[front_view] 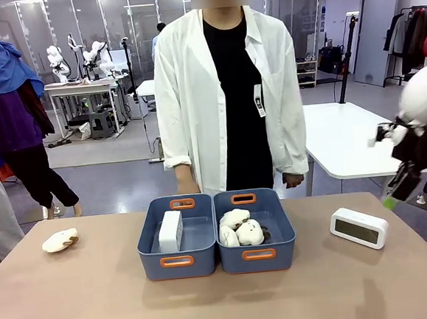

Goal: Sort the digital clocks into the basket.
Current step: Pick up the Digital clock from the table and place it into the empty Plastic storage basket.

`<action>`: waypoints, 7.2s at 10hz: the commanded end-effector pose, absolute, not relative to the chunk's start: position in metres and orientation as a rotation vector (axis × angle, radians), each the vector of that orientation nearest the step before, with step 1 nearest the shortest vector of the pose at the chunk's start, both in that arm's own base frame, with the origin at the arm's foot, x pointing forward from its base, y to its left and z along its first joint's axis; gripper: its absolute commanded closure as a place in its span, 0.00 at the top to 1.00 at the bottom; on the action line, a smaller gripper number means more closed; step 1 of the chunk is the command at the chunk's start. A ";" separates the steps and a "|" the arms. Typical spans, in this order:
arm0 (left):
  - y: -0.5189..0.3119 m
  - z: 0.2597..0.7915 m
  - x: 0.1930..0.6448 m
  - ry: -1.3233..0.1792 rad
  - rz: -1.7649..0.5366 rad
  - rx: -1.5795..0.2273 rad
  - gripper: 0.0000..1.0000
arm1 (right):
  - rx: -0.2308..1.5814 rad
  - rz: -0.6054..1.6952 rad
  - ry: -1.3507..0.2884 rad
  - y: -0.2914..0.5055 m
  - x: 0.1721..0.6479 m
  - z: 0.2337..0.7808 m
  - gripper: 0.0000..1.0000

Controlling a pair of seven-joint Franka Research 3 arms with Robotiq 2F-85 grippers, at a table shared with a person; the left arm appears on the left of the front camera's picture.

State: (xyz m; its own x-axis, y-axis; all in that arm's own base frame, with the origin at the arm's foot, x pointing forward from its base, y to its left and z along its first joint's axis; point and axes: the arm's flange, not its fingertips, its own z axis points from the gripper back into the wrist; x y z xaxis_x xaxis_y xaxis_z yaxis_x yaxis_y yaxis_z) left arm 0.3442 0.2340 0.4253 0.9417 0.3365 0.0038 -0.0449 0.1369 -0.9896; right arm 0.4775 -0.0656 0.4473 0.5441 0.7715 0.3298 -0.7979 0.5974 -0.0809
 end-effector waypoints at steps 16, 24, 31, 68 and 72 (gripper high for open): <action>0.233 0.425 0.337 -0.254 0.263 -1.409 1.00 | -0.035 0.815 -0.167 -0.018 0.547 0.321 0.40; 0.233 0.425 0.337 -0.254 0.263 -1.409 1.00 | 0.053 0.880 -0.181 -0.033 0.527 0.372 0.00; 0.233 0.425 0.337 -0.254 0.263 -1.409 1.00 | 0.228 1.105 -0.324 -0.032 0.459 0.454 0.00; 0.233 0.425 0.337 -0.254 0.263 -1.409 1.00 | 0.297 1.083 -0.712 -0.039 0.347 0.556 0.52; 0.233 0.425 0.337 -0.254 0.263 -1.409 1.00 | 0.141 1.383 -0.495 0.177 0.436 0.572 0.52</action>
